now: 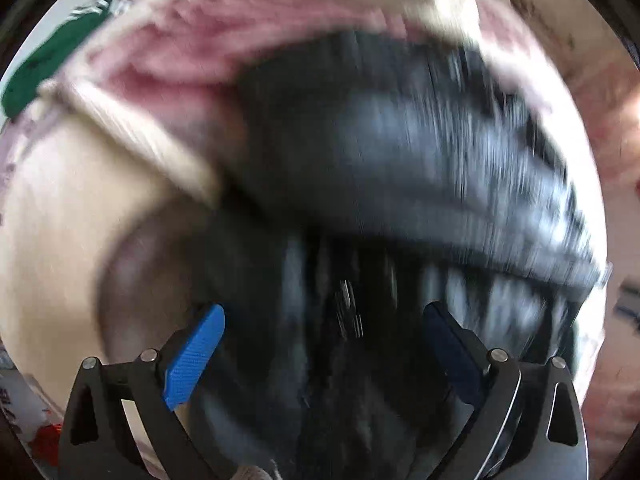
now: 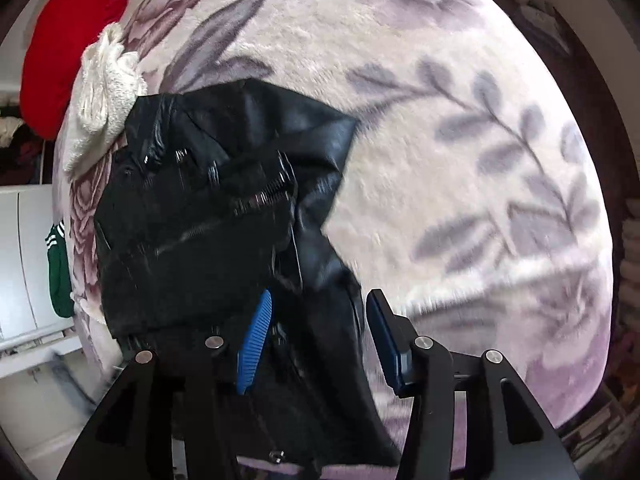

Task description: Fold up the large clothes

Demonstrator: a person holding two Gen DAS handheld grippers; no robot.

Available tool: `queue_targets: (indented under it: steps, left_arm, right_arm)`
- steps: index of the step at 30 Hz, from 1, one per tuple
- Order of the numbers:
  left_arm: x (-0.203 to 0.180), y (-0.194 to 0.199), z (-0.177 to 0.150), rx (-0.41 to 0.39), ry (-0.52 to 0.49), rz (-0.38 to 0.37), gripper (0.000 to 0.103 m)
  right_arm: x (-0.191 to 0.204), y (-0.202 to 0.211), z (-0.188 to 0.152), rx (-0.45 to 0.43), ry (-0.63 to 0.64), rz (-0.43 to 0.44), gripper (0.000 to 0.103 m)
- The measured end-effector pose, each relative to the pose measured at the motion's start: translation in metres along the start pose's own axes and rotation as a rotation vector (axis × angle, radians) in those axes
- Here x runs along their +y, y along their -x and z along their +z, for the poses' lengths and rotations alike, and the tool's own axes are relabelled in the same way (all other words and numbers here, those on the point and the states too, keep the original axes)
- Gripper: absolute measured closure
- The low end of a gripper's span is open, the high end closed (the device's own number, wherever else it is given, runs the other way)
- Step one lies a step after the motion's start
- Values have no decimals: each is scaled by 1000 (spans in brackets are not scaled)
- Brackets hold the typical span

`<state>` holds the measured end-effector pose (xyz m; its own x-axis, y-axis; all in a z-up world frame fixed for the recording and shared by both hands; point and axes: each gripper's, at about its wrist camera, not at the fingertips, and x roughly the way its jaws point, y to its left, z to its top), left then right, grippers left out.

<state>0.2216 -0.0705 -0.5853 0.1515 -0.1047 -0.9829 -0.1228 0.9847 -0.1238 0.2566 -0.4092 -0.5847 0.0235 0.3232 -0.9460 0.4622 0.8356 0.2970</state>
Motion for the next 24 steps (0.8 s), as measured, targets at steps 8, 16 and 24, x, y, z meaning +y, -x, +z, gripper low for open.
queue_targets:
  steps: [8,16,24]
  left_arm:
    - [-10,-41,-17,-41,-67,53,0]
    - [-16,-21,-22,-76,3,128,0]
    - [-56,48,-66,-108,166,219,0]
  right_arm:
    - [-4,28,-45,18,-13,67,32]
    - [-46,-1,-21,62,-5,142,32]
    - [-56,-95,-8,254,75,159,99]
